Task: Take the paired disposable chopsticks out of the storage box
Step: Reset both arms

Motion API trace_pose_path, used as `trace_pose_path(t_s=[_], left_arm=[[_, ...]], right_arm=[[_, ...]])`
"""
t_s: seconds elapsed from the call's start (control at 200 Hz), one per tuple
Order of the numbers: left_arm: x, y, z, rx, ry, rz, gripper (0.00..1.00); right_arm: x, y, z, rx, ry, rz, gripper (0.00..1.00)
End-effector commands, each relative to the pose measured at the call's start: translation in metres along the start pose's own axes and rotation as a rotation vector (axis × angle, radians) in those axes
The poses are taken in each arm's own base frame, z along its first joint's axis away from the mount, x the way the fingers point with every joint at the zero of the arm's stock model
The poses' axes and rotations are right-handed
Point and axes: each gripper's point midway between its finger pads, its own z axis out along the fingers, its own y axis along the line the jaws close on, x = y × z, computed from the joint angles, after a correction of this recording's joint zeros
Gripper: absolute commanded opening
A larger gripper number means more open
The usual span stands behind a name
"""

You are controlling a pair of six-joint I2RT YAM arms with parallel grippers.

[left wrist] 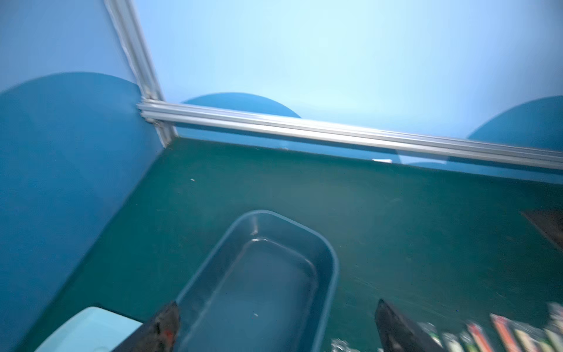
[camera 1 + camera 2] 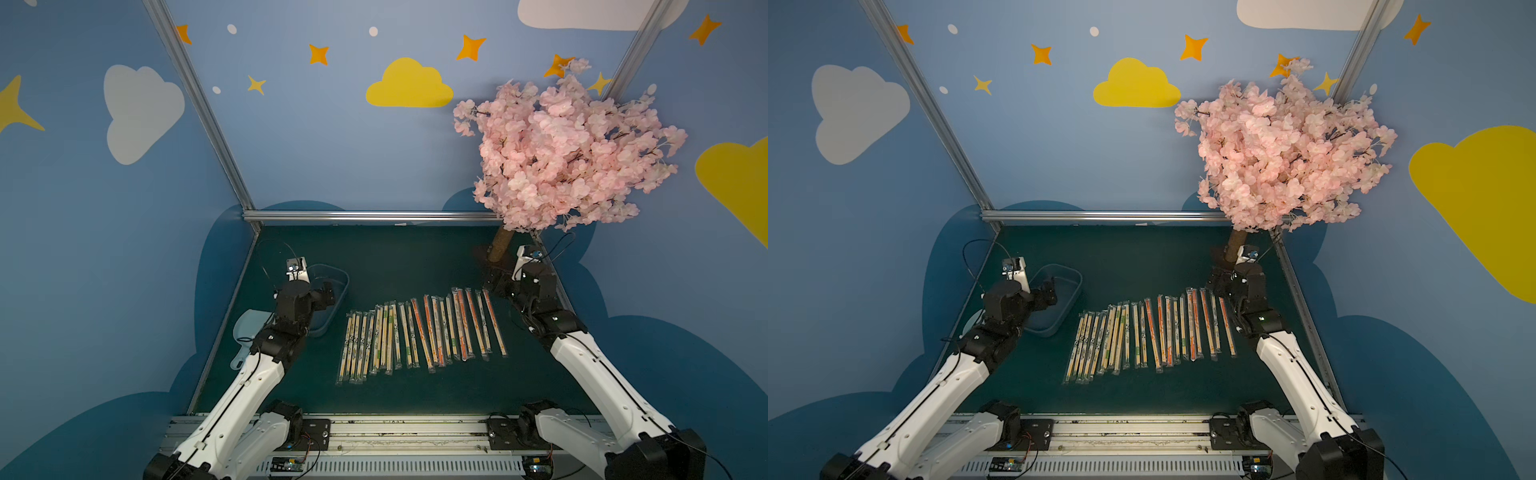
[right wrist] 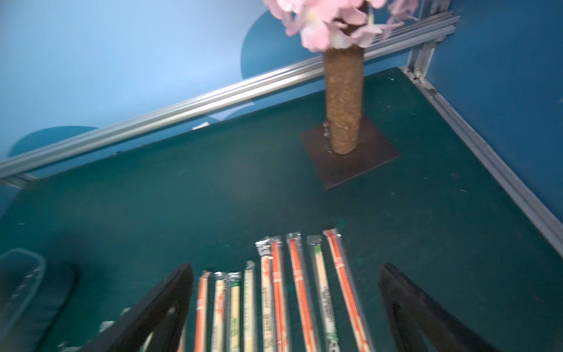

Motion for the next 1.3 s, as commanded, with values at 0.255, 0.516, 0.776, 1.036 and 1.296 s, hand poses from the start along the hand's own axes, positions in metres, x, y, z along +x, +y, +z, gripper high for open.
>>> trace_pose_path(t_s=[0.255,0.516,0.776,1.036,1.296], left_arm=[[0.048,0.025,0.049,-0.042,-0.039,0.078,1.0],[0.068,0.035,0.069,-0.1,-0.014,0.097,1.0],[0.075,0.034,0.086,-0.06,-0.036,0.065,1.0],[0.094,0.017,0.108,0.042,-0.006,0.088,1.0],[0.097,0.019,0.113,0.103,0.023,0.044,1.0]], right_arm=[[0.028,-0.089,0.025,0.229,-0.053,-0.128,0.98],[0.047,-0.096,0.037,0.198,-0.189,-0.126,0.98],[0.086,-0.059,0.084,-0.042,-0.135,-0.248,0.98],[0.087,-0.058,0.099,-0.053,-0.056,-0.221,0.98],[0.086,-0.056,0.099,-0.067,-0.124,-0.238,0.98]])
